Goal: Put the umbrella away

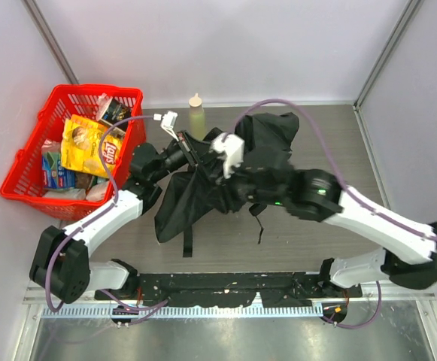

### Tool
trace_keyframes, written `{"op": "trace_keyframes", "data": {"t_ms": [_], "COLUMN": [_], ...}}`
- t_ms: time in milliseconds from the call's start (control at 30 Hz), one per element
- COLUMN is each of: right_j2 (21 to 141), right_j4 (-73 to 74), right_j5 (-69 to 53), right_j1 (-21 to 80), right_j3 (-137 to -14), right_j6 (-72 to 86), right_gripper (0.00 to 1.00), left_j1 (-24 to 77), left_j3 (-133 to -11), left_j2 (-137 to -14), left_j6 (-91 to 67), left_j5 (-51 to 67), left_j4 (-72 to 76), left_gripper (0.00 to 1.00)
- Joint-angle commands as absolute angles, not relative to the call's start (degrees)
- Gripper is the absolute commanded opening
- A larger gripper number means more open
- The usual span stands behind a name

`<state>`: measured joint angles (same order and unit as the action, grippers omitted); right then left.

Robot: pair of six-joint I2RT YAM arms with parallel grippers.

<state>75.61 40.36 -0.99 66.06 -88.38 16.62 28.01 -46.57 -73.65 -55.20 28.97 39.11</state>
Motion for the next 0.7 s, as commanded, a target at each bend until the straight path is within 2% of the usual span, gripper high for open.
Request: {"op": "trace_keyframes", "data": {"t_ms": [0, 133, 233, 333, 467, 500, 533, 567, 667], "right_j2": [65.1, 59.9, 59.4, 61.3, 64.0, 64.0, 64.2, 64.5, 70.3], "right_j4": [45.4, 45.4, 47.5, 47.3, 45.0, 42.9, 41.2, 38.2, 36.9], "right_j5": [19.1, 32.8, 36.3, 28.2, 22.1, 19.5, 17.5, 13.9, 15.3], "right_j1": [65.8, 64.3, 62.2, 61.7, 61.6, 61.6, 61.6, 61.7, 63.7], "right_j3": [-94.3, -93.3, -92.4, -91.0, -93.5, -93.5, -93.0, -92.4, -91.3], "right_j6": [13.4, 12.1, 11.6, 9.1, 7.7, 9.0, 9.3, 10.6, 12.5], "right_gripper": [0.41, 0.46, 0.46, 0.52, 0.60, 0.65, 0.64, 0.64, 0.67], "left_j1": [27.9, 27.7, 27.7, 27.7, 27.8, 27.7, 27.7, 27.7, 27.7], "left_j3": [-46.1, -45.9, -47.2, -49.8, -55.3, -56.8, -58.5, -59.7, -60.3], "left_j2": [-72.7, -72.9, -71.5, -69.9, -68.4, -68.6, -69.0, -69.5, -69.6], "left_j6": [-52.8, -52.6, -53.0, -53.0, -54.2, -54.8, -55.1, -55.0, -56.4], "left_j5": [33.4, 34.4, 32.4, 28.5, 16.6, 13.7, 10.8, 9.9, 9.5], "left_j4": [44.8, 44.5, 39.3, 28.9, 6.8, 0.8, -6.3, -8.4, -9.3], "left_gripper": [0.00, 0.00, 0.00, 0.00, 0.00, 0.00, 0.00, 0.00, 0.00]}}
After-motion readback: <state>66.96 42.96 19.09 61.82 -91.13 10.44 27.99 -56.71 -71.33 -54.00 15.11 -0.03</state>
